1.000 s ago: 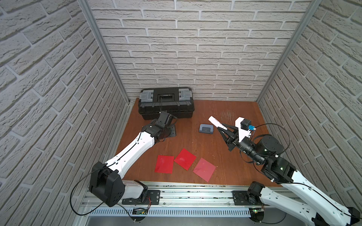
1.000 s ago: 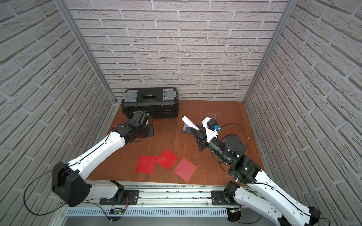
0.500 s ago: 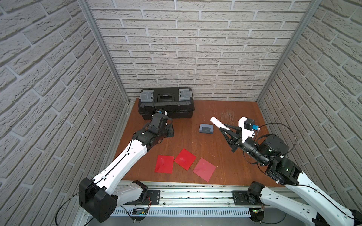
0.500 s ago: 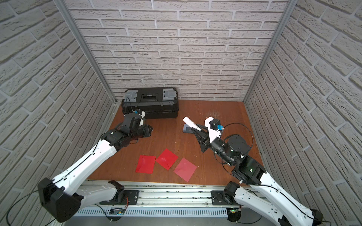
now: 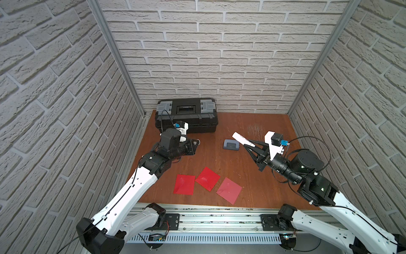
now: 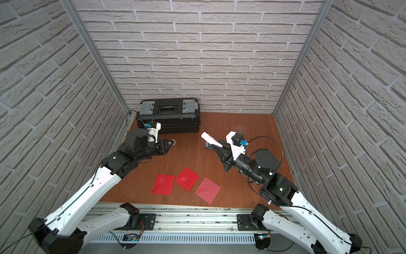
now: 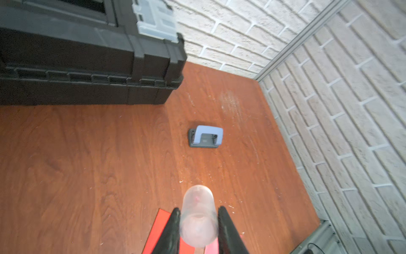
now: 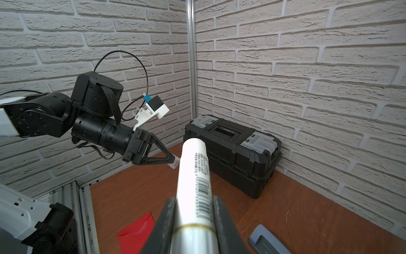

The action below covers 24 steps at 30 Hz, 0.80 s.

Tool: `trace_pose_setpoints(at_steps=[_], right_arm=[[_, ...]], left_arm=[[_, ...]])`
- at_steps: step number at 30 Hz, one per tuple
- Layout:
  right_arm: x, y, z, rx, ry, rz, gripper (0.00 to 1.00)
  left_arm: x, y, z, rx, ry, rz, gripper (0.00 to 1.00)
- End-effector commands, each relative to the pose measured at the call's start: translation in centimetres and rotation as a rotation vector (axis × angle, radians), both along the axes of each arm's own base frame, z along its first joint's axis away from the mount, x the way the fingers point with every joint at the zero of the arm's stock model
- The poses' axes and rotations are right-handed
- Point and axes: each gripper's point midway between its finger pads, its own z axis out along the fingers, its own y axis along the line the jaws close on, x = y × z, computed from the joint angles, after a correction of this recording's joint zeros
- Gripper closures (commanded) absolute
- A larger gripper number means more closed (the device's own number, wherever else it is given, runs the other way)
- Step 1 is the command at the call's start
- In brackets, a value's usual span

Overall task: Seal the envelope with a glue stick
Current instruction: Pick up the lid from the center of the board, then close the lid of the glue stick.

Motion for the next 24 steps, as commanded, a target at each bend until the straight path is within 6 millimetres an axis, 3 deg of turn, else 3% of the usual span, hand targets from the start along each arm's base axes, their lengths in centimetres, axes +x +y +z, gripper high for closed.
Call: trace_pose_setpoints(at_steps=[1,15,24], right_arm=[[-1.5,0.8,3.4,0.071,-0.088,0.086,0.97],[-5.3,3.9,6.7,0.208,-0.145,0.396,0.97],[-7.2,4.1,10.2,0.288,-0.211,0.502,0.97]], left_arm=[[-1.6,-1.8,4.5,-0.11,-0.128,-0.135,0.84],[-8.2,-3.4,14.9,-0.411,-0.414,-0.428,0.89],[-12.5,-3.2,20.5,-0.555,-0.556,-0.595,0.94]])
